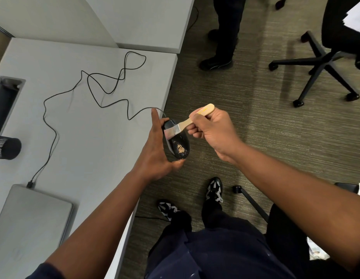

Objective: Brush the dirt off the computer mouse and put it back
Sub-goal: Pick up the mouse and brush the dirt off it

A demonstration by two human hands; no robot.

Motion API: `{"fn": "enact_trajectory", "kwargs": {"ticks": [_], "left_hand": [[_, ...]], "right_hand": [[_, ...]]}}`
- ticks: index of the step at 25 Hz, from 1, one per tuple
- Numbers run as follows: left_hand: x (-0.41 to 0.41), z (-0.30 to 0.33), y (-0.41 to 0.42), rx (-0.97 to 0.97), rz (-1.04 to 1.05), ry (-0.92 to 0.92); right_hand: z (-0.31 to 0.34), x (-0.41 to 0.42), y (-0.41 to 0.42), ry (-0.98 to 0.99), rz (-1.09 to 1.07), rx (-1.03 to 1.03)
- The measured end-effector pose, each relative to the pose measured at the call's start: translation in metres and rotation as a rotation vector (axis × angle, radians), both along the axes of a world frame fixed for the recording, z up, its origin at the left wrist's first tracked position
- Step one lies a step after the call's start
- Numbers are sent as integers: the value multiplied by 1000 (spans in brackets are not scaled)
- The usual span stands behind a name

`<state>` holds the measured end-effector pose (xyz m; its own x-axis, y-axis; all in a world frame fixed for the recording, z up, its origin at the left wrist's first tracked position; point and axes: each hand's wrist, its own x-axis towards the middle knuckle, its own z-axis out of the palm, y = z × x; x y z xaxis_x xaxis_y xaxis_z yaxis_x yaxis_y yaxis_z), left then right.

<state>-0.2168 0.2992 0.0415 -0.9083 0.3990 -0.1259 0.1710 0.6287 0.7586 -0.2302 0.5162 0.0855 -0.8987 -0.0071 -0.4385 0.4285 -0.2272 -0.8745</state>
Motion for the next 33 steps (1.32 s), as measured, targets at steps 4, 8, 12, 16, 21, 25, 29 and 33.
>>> {"fn": "enact_trajectory", "kwargs": {"ticks": [4, 8, 12, 16, 21, 25, 29, 33], "left_hand": [[-2, 0, -1, 30, 39, -8], [-2, 1, -2, 34, 72, -7], [-3, 0, -7, 28, 73, 0], [-4, 1, -9, 13, 60, 21], [-5, 2, -7, 10, 49, 25], [-4, 0, -4, 5, 49, 13], [-2, 2, -1, 5, 50, 7], [1, 5, -3, 0, 55, 0]], "right_hand": [[-3, 5, 4, 25, 66, 68], [-9, 10, 13, 60, 120, 113], [-17, 16, 24, 94, 151, 163], [-27, 20, 36, 83, 144, 230], [-29, 22, 42, 18, -3, 139], [-19, 23, 26, 48, -6, -95], [-18, 24, 12, 130, 118, -39], [-20, 25, 19, 162, 232, -17]]}}
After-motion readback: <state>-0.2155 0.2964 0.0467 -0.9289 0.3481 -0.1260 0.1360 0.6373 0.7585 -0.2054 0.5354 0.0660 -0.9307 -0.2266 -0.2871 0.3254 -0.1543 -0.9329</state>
